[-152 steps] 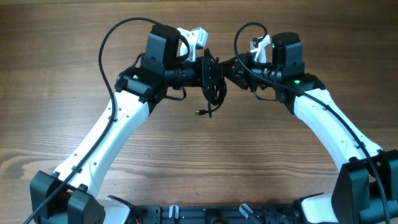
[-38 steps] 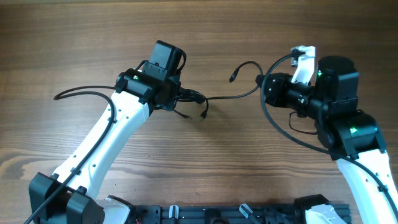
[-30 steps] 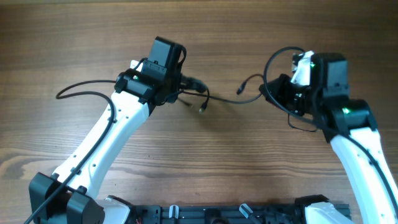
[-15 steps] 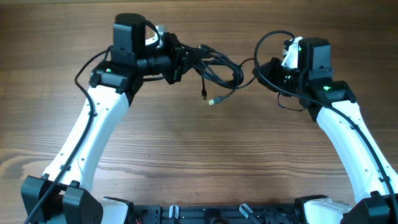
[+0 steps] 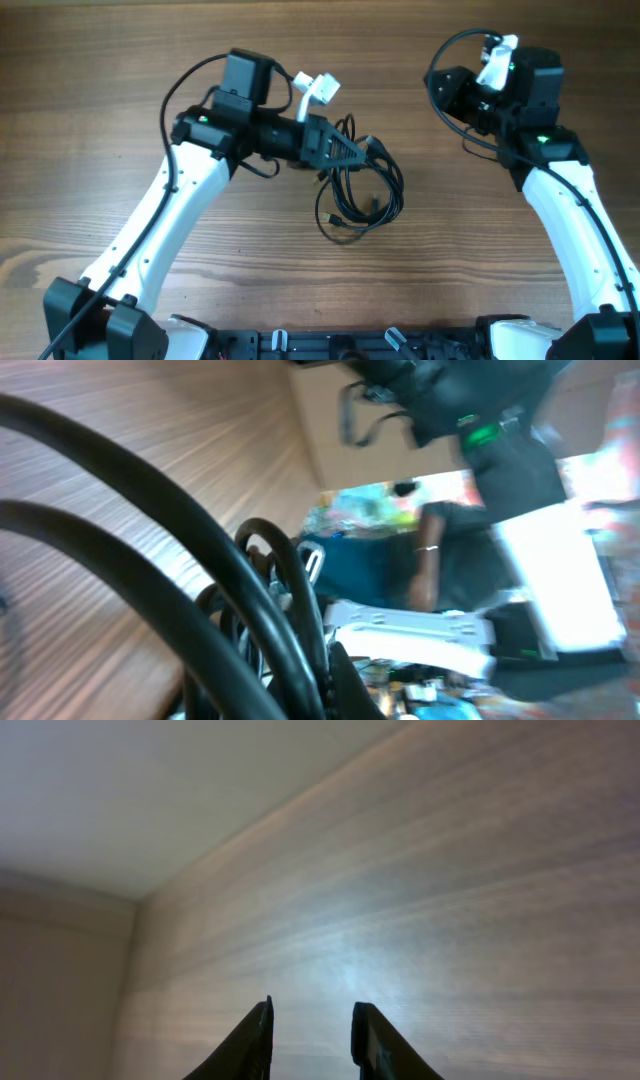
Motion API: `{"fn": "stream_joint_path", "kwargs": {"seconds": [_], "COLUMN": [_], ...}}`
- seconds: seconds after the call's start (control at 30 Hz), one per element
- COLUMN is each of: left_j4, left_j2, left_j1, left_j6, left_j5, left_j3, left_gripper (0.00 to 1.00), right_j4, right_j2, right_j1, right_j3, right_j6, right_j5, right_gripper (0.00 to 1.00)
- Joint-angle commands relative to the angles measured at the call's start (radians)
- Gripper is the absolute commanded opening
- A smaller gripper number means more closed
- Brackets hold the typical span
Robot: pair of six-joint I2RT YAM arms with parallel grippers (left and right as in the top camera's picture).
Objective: Untangle cables
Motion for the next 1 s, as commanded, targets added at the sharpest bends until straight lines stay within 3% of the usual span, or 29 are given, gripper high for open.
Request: {"fn": "stream_joint_path", "kwargs": {"seconds": [0.0, 0.13, 0.37, 0.57, 0.67, 0.77, 0.87, 0.97], "left_j4": [0.029, 0.203, 0.372, 0.394, 0.395, 0.397, 0.397, 0.397], "left_j2": [0.066, 0.203, 0.25, 0.25, 0.25, 0.25, 0.25, 0.25], "left_j1": [-0.046, -0.048, -0.01, 0.06, 0.068, 0.064, 0.065, 0.065], "left_j6": [0.085, -0.042, -0.284, -0.336, -0.362, -0.363, -0.37, -0.37], "left_j5": [-0.123, -0.126, -0.118, -0.073, -0.077, -0.069, -0.021, 0.026], "left_j3": [0.007, 0.008, 0.008, 0.008, 0.008, 0.008, 0.008, 0.008], "left_gripper": [0.04, 0.04, 0.04, 0.04, 0.04, 0.04, 0.04, 0.04], "right_j4": [-0.079, -0.212, -0.41, -0.492, -0.496, -0.447, -0.342, -0.297], "right_j2": [0.006, 0.006, 0.006, 0.006, 0.006, 0.007, 0.007, 0.008], "right_j1": [-0.01, -0.009, -0.005, 0.021, 0.079, 0.135, 0.143, 0.148], "right_j3": [0.008, 0.008, 0.008, 0.008, 0.008, 0.008, 0.008, 0.008], "right_j6": [-0.116, -0.238, -0.399, -0.415, -0.327, -0.219, -0.248, -0.389], "right_j5": [-0.126, -0.268, -0.274, -0.291, -0.274, -0.129, -0.06, -0.101], "right_gripper": [0.3, 0.37, 0.43, 0.43, 0.41, 0.42, 0.42, 0.42]}}
